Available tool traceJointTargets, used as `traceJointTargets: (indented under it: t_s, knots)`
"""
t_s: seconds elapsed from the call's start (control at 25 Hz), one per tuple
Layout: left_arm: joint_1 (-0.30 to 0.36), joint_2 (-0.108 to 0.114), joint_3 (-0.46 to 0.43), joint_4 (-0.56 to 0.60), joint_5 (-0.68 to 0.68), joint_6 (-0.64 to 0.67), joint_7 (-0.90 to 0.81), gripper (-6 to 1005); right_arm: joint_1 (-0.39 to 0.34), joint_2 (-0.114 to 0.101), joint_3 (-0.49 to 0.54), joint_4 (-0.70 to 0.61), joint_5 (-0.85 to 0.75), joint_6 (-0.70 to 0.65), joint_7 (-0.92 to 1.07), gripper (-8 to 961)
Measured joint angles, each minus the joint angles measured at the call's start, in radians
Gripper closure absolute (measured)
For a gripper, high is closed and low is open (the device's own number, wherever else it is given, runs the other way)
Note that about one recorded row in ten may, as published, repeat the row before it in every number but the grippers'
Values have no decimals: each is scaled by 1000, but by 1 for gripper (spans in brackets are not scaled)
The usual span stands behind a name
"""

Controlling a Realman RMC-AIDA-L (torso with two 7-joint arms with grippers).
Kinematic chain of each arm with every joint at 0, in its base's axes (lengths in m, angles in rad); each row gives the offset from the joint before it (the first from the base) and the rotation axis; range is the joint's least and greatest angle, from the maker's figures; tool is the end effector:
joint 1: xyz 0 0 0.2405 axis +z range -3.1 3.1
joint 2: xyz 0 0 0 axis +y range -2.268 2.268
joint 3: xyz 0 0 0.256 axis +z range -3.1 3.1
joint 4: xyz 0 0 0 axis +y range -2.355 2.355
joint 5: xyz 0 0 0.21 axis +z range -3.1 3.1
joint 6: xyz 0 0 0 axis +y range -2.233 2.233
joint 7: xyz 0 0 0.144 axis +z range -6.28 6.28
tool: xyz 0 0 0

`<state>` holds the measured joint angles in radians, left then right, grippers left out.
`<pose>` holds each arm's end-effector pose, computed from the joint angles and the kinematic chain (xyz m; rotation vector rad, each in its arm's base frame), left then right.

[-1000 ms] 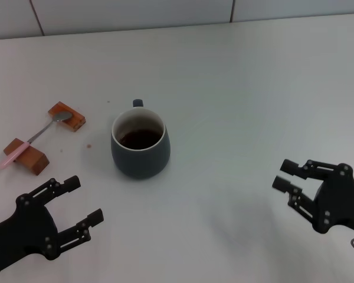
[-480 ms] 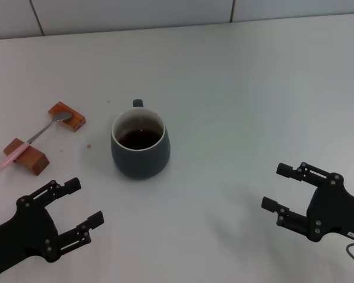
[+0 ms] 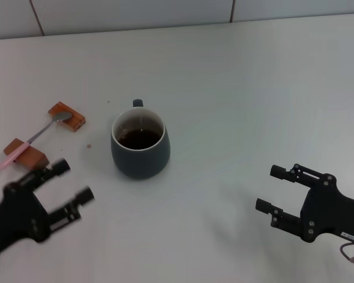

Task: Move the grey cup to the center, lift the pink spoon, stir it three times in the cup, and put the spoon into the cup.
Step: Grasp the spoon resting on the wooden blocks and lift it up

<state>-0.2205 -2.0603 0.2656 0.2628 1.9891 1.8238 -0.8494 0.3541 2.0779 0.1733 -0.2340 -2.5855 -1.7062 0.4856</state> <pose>-0.3319 0.1978 -0.0034 -2.2788 -0.6425 -1.1420 0.3276 0.2138 -0.0396 -2.4868 0.2830 0.8505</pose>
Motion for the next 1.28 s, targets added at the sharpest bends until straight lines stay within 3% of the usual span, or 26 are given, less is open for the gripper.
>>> traceJointTargets:
  t_s: [0.08, 0.16, 0.2, 0.24, 0.28, 0.36, 0.4, 0.48, 0.52, 0.68, 0.72, 0.8, 1.28]
  knots:
    - [-2, 1, -44, -7, -23, 25, -65, 243, 0, 0, 0, 2, 0, 2, 0, 258]
    - [-5, 1, -144, -10, -69, 62, -256, 243, 1, 0, 0, 5, 0, 3, 0, 257]
    - [-11, 4, -218, 6, -93, 66, -454, 243, 1, 0, 0, 10, -1, 4, 0, 257]
    - [-11, 4, -218, 6, -93, 66, -454, 244, 1, 0, 0, 10, -1, 4, 0, 257]
    - [-16, 9, -249, 17, -98, 60, -558, 244, 1, 1, 0, 13, -1, 4, 0, 257]
    - [-25, 25, -297, 32, -101, 41, -717, 244, 0, 1, 0, 14, -1, 4, 0, 258]
    - [-30, 48, -332, 33, -102, 0, -887, 245, 0, 1, 0, 13, -1, 3, -1, 258]
    - [-30, 55, -338, 35, -102, -18, -945, 245, -1, 1, 0, 12, -1, 1, -1, 258]
    - [-31, 72, -344, 48, -100, -68, -1081, 246, -1, 1, 0, 12, -1, -1, -1, 258]
    - [-32, 93, -323, 61, -85, -139, -1183, 247, -1, 0, 0, 11, -1, -3, -1, 257]
    - [-33, 108, -277, 63, -70, -202, -1238, 247, -1, 0, 0, 11, -1, -3, -1, 257]
    - [-32, 116, -228, 63, -65, -256, -1278, 247, -1, 0, 0, 11, -1, -6, -1, 257]
    - [-20, 127, -56, 55, -64, -369, -1401, 251, 4, -2, 0, 14, -1, -7, -1, 257]
